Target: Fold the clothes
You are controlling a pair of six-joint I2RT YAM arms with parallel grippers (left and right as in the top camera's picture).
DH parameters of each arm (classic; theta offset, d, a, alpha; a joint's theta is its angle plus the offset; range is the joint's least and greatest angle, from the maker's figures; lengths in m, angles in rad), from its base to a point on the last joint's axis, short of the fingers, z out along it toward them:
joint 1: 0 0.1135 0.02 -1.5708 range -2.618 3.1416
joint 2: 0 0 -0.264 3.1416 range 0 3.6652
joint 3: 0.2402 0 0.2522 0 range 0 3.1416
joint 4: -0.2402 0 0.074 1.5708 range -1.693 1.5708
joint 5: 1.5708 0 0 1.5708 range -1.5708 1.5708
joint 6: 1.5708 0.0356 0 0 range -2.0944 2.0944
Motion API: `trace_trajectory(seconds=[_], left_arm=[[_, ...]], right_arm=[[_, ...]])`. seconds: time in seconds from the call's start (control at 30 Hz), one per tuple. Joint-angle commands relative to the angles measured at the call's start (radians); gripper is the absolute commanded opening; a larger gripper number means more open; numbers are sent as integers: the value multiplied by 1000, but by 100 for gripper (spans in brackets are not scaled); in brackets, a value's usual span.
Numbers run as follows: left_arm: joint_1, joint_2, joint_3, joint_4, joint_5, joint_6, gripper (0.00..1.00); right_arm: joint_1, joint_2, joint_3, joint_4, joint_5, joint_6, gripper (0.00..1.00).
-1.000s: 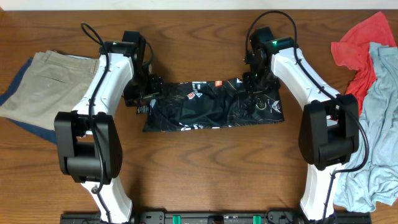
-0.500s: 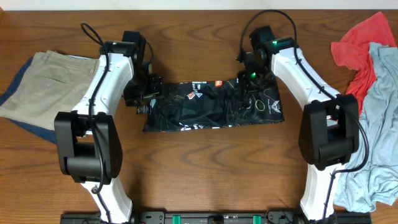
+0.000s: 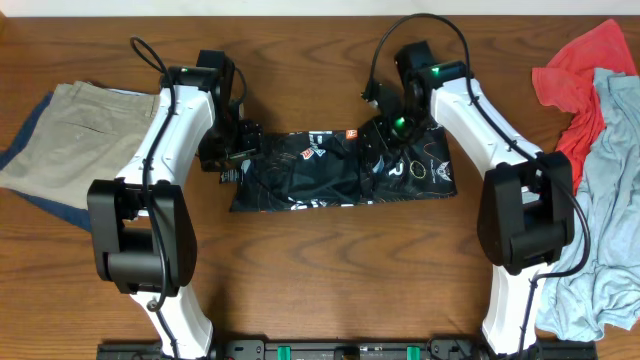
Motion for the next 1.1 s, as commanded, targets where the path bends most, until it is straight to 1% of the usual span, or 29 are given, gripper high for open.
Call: trace_trajectory(seconds=[0.0, 0.07, 0.13, 0.27, 0.33, 0.4, 0.53, 0.63, 0.7, 0.73, 0.77, 0.8, 0.83, 0.9, 0.93, 1.07], left_arm=[[0, -7, -9, -6, -43, -9, 85], [0, -6, -9, -6, -43, -8, 88], [0, -4, -9, -6, -43, -9, 88], [0, -4, -9, -6, -43, -9, 88], [0, -4, -9, -6, -43, -9, 89], [0, -4, -9, -3, -45, -9, 89], [0, -4, -9, -2, -47, -9, 89], [0, -4, -9, -2, -46, -9, 93], [0, -4, -11, -2, -46, -9, 93], [0, -4, -14, -2, -46, -9, 94], [0, -4, -17, -1, -46, -9, 94], [0, -4, -20, 2, -46, -9, 94], [0, -4, -27, 6, -46, -9, 95], [0, -4, -37, 14, -46, -9, 95], [0, -4, -43, 20, -46, -9, 95], [0, -4, -63, 28, -46, -9, 95]], right_arm=[[-29, -29, 18, -15, 69, 23, 54], [-37, -44, 18, -16, 68, 26, 54], [-38, -54, 18, -18, 69, 33, 53], [-35, -49, 8, -30, 99, 81, 47], [-26, -46, -5, -29, 97, 90, 47], [-11, -45, -24, -20, 98, 90, 50], [27, -45, -79, 31, 103, 90, 51], [57, -45, -135, 82, 136, 93, 49], [73, -45, -174, 121, 142, 96, 39], [79, -45, -190, 136, 142, 99, 32], [83, -45, -200, 145, 142, 102, 20], [87, -45, -201, 143, 142, 102, 10], [89, -45, -201, 142, 136, 101, 4], [90, -46, -198, 132, 104, 87, 2], [90, -46, -194, 117, 84, 56, 1], [82, -47, -177, 28, 72, -43, 2]])
